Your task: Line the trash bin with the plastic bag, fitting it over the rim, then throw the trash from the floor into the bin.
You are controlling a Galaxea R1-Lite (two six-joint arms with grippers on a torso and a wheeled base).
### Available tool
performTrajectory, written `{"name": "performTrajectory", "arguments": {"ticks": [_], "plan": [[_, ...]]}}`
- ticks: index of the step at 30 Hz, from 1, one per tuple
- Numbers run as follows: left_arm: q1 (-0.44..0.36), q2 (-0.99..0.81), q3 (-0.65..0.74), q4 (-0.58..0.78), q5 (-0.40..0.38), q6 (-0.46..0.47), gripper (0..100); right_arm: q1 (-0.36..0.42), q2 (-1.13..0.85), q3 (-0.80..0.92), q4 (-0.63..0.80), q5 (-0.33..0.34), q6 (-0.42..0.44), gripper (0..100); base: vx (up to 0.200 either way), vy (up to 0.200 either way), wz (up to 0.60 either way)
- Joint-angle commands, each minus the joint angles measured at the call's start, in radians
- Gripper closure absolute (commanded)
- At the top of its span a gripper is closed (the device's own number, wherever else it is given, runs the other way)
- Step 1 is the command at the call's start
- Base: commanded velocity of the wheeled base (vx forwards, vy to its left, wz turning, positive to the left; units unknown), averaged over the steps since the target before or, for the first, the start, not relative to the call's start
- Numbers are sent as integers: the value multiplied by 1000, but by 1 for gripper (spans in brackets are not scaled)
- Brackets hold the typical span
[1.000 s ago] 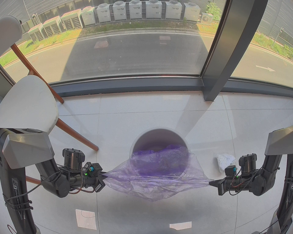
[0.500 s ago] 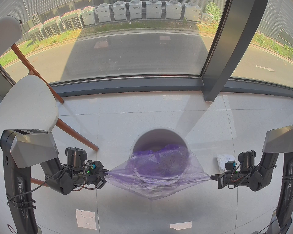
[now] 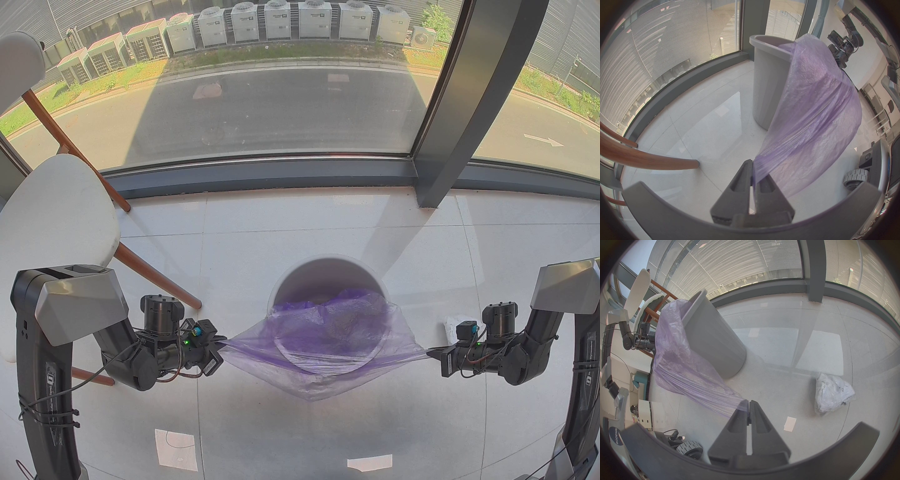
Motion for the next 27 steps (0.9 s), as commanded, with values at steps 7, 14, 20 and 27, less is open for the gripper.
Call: {"name": "performTrajectory", "arguments": {"ticks": [7, 14, 20, 27], "plan": [[12, -44, 20, 13, -9, -7, 100, 10, -35, 38, 6, 30, 4, 100, 0, 0, 0], [12, -70, 134, 3, -12, -1, 100, 15, -41, 90, 7, 53, 1, 100, 0, 0, 0], [-4, -71, 178, 0, -15, 6, 100, 21, -47, 165, 0, 55, -3, 100, 0, 0, 0], [-8, -67, 198, 2, -15, 31, 100, 21, -38, 188, -3, 55, -23, 100, 0, 0, 0]]}}
